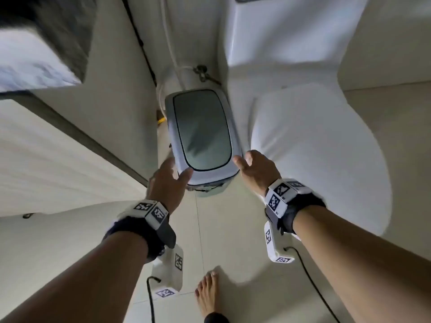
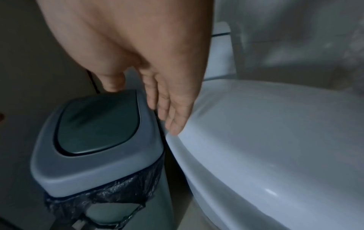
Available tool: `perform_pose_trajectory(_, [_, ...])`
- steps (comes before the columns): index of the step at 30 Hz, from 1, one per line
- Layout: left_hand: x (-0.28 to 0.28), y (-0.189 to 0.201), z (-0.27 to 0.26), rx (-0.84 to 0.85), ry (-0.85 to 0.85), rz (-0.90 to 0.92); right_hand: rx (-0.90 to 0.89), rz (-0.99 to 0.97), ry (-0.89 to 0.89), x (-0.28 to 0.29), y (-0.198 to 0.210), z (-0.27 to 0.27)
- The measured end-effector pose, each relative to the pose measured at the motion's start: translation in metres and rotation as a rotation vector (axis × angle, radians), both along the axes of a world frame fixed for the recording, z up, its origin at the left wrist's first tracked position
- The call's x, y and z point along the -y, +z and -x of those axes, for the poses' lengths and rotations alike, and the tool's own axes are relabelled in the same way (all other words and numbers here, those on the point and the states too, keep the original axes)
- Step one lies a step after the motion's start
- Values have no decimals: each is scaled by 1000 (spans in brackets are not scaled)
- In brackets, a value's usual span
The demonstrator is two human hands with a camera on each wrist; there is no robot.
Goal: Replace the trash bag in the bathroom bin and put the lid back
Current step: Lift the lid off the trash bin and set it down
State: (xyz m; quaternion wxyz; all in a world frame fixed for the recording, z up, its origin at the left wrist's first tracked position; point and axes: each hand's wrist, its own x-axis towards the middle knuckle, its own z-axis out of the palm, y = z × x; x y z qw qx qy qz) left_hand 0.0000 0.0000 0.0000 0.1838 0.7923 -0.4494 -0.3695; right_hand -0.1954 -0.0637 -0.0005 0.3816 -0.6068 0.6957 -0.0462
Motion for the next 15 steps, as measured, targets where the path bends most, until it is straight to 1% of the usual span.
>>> perform_pose_trajectory(3, [26, -40, -8, -49, 27, 72, 36, 69, -13, 20, -30, -4])
perform_pose_trajectory(6, [36, -63, -4, -95, 21, 145, 74, 93, -7, 26, -53, -6])
perform_pose_trajectory(9, [35, -83, 3, -208, 29, 256, 70, 164, 19, 26, -73, -7])
perform_pose_trajectory(12, [31, -98, 3, -191, 105, 273, 126, 271, -24, 22, -87, -10])
perform_pose_trajectory(15, [26, -112, -5, -214, 152, 248, 178, 322, -56, 18, -96, -15])
